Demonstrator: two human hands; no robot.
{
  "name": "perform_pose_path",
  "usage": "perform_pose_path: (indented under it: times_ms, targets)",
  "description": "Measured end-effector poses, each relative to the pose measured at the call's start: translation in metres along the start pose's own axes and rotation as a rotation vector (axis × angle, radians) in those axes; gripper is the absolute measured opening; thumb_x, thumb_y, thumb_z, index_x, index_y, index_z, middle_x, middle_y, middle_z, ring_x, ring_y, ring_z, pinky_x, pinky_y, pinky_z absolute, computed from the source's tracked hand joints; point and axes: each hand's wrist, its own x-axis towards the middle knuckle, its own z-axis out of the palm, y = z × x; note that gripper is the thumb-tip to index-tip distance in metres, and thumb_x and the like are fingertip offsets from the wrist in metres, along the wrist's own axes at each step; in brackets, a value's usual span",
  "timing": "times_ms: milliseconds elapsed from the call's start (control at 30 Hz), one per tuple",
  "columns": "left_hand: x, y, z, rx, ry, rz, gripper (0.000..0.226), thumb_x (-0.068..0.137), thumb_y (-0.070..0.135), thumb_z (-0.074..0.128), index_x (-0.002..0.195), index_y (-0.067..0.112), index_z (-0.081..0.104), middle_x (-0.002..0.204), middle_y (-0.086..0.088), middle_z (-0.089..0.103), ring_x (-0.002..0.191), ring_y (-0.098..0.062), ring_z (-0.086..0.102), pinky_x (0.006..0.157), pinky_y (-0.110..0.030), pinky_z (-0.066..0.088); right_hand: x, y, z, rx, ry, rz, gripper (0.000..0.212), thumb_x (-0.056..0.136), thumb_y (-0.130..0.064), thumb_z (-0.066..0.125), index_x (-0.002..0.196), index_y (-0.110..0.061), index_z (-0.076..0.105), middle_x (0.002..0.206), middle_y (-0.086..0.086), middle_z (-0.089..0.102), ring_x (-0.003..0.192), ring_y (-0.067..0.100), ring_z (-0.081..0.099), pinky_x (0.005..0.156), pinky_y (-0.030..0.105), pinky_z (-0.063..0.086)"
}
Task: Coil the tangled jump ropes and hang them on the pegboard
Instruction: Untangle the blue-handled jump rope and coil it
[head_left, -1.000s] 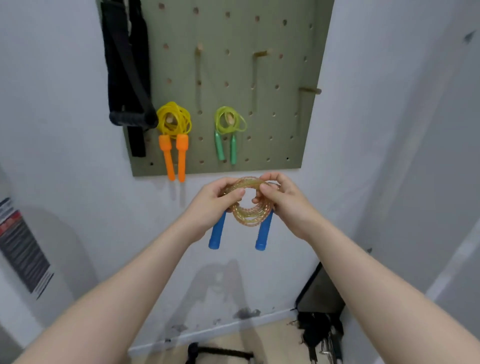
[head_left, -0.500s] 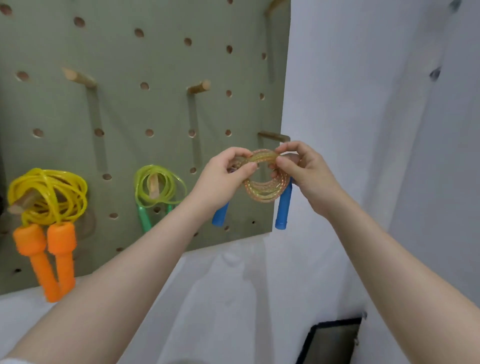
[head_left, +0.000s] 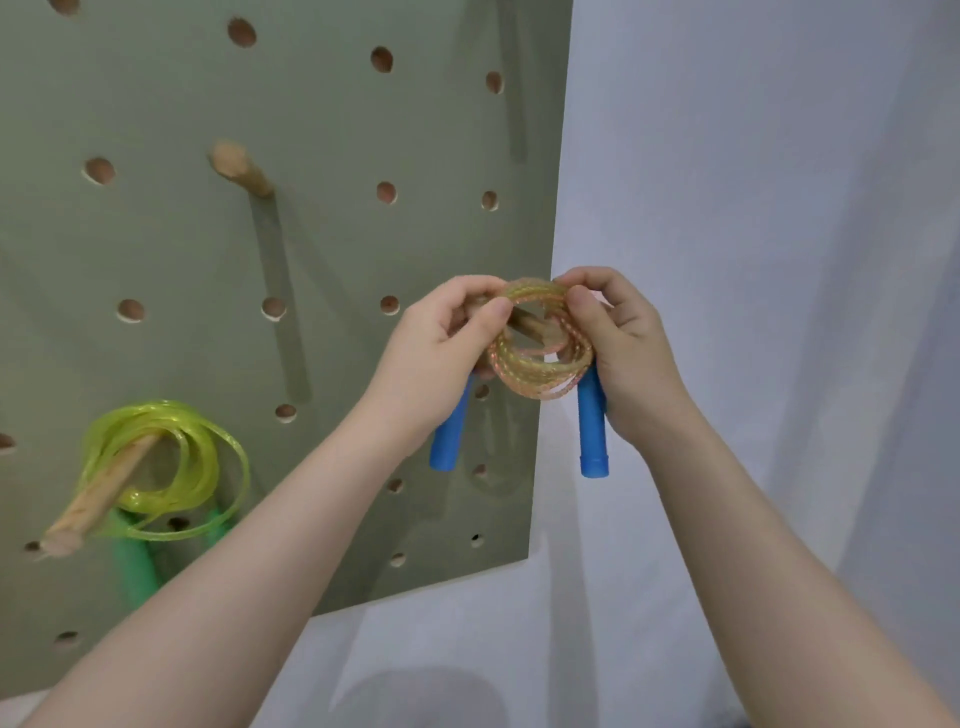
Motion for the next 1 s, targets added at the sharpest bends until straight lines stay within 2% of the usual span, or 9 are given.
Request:
perform_pose_path:
  times_ms: [67, 167, 367, 467, 533, 700, 833, 933, 1000]
  targets:
    - [-0.004, 0.000, 0.008, -0.109, 0.013, -0.038, 0.012, 0.093, 0.011, 0.052, 0.097, 0.015, 0.063, 0.066, 0.005, 0.061, 0.059, -0.007, 0.053, 0.056, -0.016, 0.046, -0.002, 0.010, -0.009, 0.167, -0.097, 0.085, 0.014, 0.096, -0.011, 0.046, 0.091, -0.017, 0.056, 0.064, -0.009, 0.064, 0.055, 0.002, 0.057, 0.055, 0.016, 0.047]
    - [0.000, -0.002, 0.014, -0.051, 0.075, -0.002, 0.012, 0.092, 0.012, 0.055, 0.096, 0.018, 0.064, 0.071, 0.009, 0.064, 0.065, -0.009, 0.055, 0.061, -0.018, 0.047, 0.008, 0.019, -0.017, 0.277, -0.181, 0.081, 0.008, 0.091, -0.016, 0.049, 0.092, -0.019, 0.056, 0.068, -0.005, 0.063, 0.058, 0.004, 0.056, 0.058, 0.017, 0.048]
    - [0.020, -0.036, 0.010, 0.673, 0.274, 0.269, 0.027, 0.093, 0.020, 0.052, 0.116, 0.011, 0.062, 0.104, -0.004, 0.063, 0.093, -0.003, 0.051, 0.084, -0.008, 0.037, 0.037, 0.052, -0.003, -0.330, -0.005, -0.227, 0.012, 0.092, -0.015, 0.050, 0.096, -0.024, 0.057, 0.096, -0.006, 0.057, 0.081, 0.001, 0.053, 0.076, 0.018, 0.043]
    - [0.026, -0.047, 0.014, 1.006, 0.482, 0.345, 0.033, 0.092, 0.022, 0.049, 0.122, 0.016, 0.060, 0.122, -0.015, 0.054, 0.109, -0.020, 0.048, 0.093, -0.037, 0.037, 0.046, 0.072, 0.014, -0.677, 0.264, -0.476, 0.024, 0.087, -0.017, 0.053, 0.110, -0.023, 0.058, 0.127, 0.006, 0.049, 0.109, 0.015, 0.040, 0.095, 0.028, 0.031]
    - [0.032, -0.054, 0.015, 1.261, 0.557, 0.312, 0.038, 0.093, 0.028, 0.042, 0.129, 0.027, 0.054, 0.144, -0.017, 0.040, 0.128, -0.037, 0.035, 0.101, -0.049, 0.026, 0.053, 0.078, 0.026, -0.747, 0.298, -0.532, 0.037, 0.088, -0.016, 0.048, 0.123, -0.029, 0.048, 0.143, 0.011, 0.039, 0.127, 0.023, 0.027, 0.106, 0.032, 0.019]
    - [0.039, -0.057, 0.010, 1.410, 0.452, 0.177, 0.047, 0.095, 0.035, 0.031, 0.142, 0.031, 0.036, 0.154, -0.012, 0.024, 0.140, -0.039, 0.019, 0.110, -0.055, 0.011, 0.056, 0.081, 0.031, -0.783, 0.137, -0.429, 0.057, 0.090, -0.027, 0.024, 0.146, -0.019, 0.027, 0.156, 0.007, 0.018, 0.143, 0.028, 0.010, 0.116, 0.045, 0.007]
    - [0.020, -0.044, 0.008, 1.218, 0.306, 0.052, 0.062, 0.091, 0.047, 0.018, 0.148, 0.031, -0.001, 0.159, 0.000, -0.003, 0.145, -0.020, -0.006, 0.115, -0.041, -0.004, 0.034, 0.085, 0.026, -0.683, 0.100, -0.345, 0.067, 0.094, -0.027, 0.036, 0.149, -0.011, 0.002, 0.158, 0.007, 0.007, 0.145, 0.025, -0.002, 0.116, 0.042, -0.002]
    - [-0.018, -0.027, -0.003, 1.016, 0.213, 0.076, 0.069, 0.090, 0.048, 0.025, 0.149, 0.022, 0.001, 0.159, -0.002, 0.003, 0.146, -0.014, 0.003, 0.117, -0.034, 0.008, -0.004, 0.082, 0.023, -0.526, 0.030, -0.372, 0.069, 0.091, -0.036, 0.039, 0.146, -0.017, 0.002, 0.155, 0.005, 0.012, 0.141, 0.011, -0.001, 0.117, 0.037, 0.001]
    - [-0.050, -0.022, -0.015, 1.094, 0.105, 0.119, 0.065, 0.091, 0.040, 0.032, 0.149, 0.015, 0.016, 0.157, -0.007, 0.017, 0.143, -0.019, 0.019, 0.115, -0.037, 0.021, -0.039, 0.079, 0.021, -0.461, -0.001, -0.388, 0.063, 0.089, -0.031, 0.040, 0.145, -0.019, 0.014, 0.151, -0.001, 0.017, 0.141, 0.010, 0.006, 0.118, 0.037, 0.009]
